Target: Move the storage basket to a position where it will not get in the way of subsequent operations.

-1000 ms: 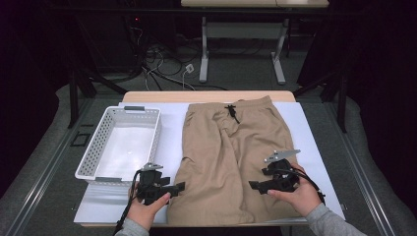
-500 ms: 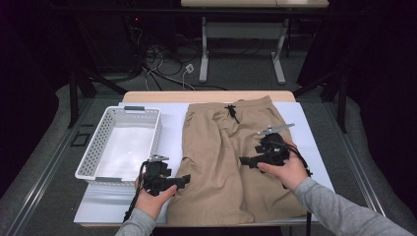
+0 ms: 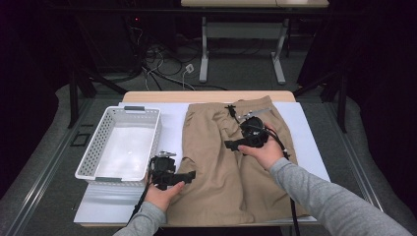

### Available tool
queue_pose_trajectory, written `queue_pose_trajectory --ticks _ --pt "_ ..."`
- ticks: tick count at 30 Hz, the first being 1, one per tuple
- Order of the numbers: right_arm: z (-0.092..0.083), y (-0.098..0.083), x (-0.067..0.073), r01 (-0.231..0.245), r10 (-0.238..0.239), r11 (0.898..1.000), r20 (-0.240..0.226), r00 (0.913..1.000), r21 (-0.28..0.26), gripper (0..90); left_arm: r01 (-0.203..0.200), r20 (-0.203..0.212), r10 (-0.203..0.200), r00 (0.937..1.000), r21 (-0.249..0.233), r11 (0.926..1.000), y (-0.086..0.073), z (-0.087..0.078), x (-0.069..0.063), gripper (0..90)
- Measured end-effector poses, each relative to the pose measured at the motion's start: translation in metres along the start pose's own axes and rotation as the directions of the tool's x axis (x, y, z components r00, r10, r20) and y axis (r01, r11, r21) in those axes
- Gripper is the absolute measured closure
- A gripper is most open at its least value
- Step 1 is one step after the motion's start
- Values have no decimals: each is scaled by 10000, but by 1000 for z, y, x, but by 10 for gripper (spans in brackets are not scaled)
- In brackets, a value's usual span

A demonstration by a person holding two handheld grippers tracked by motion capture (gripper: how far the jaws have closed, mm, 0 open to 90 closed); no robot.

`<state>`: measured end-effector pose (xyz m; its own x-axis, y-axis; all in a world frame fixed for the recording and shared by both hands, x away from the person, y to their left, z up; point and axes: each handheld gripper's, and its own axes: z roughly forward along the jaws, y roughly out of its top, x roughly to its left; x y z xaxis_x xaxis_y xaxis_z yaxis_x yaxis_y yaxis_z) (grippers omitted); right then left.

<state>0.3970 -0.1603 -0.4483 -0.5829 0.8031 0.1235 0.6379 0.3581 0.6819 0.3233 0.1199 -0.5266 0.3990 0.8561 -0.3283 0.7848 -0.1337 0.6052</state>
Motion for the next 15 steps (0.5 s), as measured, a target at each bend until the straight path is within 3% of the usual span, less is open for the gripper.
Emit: queue_pose_trajectory --ticks 6,15 --pt "17 12 4 -65 65 10000 -22 10000 -26 203 349 -239 -349 9991 30 9994 1 13 6 168" --pt "40 24 8 -102 102 9999 17 9999 -38 230 425 -363 -419 9985 145 9990 -2 24 12 238"
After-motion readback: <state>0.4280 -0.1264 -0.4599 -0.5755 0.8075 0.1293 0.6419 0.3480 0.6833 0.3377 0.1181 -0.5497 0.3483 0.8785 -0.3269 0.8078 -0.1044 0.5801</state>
